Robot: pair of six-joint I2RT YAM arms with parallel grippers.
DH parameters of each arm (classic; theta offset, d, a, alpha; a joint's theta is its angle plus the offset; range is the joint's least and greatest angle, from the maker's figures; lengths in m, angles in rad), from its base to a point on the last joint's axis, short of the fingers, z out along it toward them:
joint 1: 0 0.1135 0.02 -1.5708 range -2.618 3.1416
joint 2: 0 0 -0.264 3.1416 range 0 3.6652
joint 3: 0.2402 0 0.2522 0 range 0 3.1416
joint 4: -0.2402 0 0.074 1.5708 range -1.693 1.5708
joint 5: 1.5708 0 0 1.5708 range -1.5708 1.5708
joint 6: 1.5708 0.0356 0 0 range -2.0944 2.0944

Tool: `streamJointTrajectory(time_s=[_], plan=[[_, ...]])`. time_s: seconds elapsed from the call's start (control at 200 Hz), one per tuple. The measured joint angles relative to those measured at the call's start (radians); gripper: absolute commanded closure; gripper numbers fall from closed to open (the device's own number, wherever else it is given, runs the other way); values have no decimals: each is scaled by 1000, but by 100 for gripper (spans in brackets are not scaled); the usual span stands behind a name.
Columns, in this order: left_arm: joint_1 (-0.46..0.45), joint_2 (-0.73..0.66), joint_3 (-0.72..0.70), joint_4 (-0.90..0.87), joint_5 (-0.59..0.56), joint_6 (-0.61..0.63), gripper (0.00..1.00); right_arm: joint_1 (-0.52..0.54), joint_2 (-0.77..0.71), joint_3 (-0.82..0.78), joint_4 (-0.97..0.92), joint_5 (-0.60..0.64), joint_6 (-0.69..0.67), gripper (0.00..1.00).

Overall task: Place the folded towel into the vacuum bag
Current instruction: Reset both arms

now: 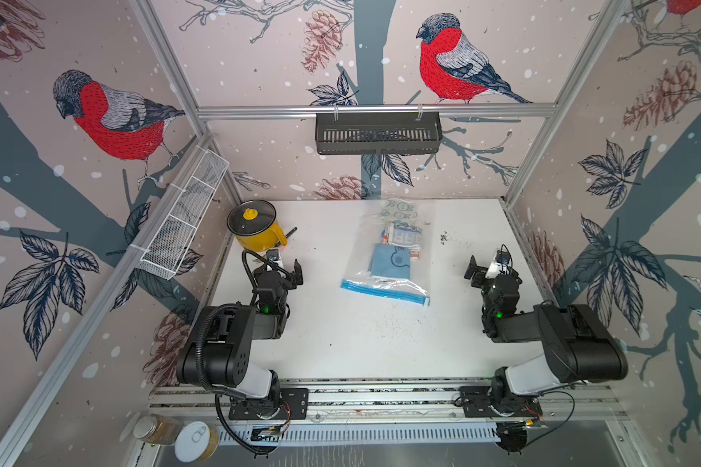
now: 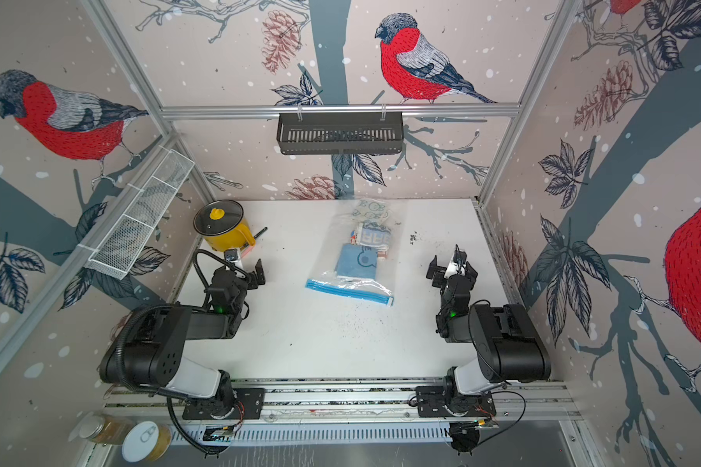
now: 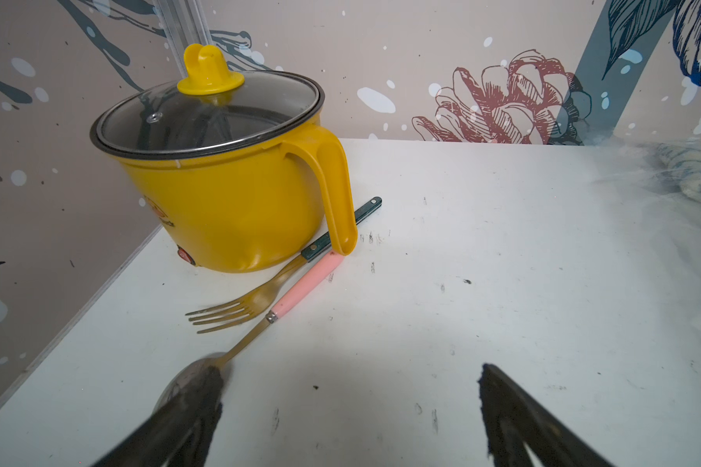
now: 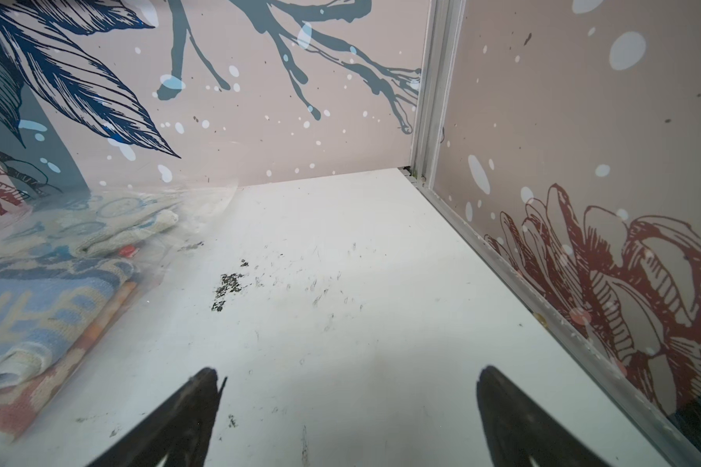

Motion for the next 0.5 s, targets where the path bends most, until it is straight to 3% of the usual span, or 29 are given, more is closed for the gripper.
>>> streamJointTrajectory(time_s=[0.5], plan=[[0,-2,8,0,0,-4,2,0,0,2,-2,4,0,1]])
